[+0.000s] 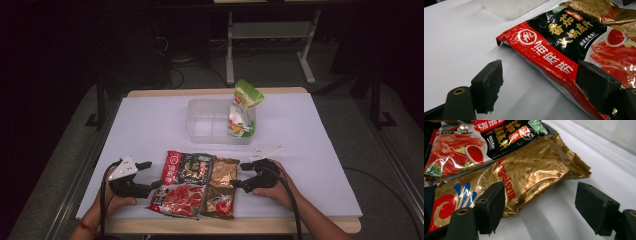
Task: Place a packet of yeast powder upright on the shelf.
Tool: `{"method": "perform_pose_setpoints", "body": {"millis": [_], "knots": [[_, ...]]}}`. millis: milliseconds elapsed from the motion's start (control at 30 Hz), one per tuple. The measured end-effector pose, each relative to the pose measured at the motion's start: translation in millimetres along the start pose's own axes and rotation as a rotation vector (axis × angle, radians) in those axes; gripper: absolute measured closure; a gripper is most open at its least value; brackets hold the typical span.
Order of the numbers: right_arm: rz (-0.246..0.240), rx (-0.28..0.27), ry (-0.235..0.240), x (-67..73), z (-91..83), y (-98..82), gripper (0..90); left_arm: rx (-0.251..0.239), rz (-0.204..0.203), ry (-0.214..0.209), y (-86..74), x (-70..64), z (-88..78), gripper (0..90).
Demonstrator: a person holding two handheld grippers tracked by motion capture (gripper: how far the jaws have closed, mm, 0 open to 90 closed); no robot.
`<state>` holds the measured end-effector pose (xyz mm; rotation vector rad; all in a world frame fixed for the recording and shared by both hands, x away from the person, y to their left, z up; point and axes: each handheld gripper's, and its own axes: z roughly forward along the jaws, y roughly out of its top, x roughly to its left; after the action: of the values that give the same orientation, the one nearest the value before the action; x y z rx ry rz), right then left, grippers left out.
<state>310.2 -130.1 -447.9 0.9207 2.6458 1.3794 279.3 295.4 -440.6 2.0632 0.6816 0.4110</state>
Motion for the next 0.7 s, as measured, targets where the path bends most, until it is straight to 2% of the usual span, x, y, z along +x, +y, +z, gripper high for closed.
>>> {"method": "perform_pose_setpoints", "body": {"millis": [133, 267, 333, 400, 467, 700], "knots": [[0.002, 0.017, 0.018, -0.2, 5.7, 1.4, 20.9, 0.016, 0.022, -0.001, 0.1, -4.7, 0.0, 21.4], [0.013, 0.028, 0.035, -0.4, 9.4, 0.4, 19.3, -0.003, 0.036, -0.003, 2.2, -8.2, -0.3, 22.0], [0.016, 0.033, 0.037, 0.1, 10.5, 0.3, 18.4, -0.016, 0.035, -0.012, 4.3, -9.5, 0.0, 22.4], [0.018, 0.044, 0.043, 0.8, 12.1, 0.1, 20.6, -0.018, 0.038, -0.023, 6.2, -11.4, 1.3, 22.4], [0.034, 0.048, 0.045, 0.8, 14.1, -0.1, 19.0, -0.014, 0.048, -0.031, 7.4, -12.9, 2.8, 22.3], [0.042, 0.05, 0.049, 3.7, 19.6, 3.2, 17.8, -0.011, 0.047, -0.036, 8.0, -12.9, 4.5, 22.0]]}}
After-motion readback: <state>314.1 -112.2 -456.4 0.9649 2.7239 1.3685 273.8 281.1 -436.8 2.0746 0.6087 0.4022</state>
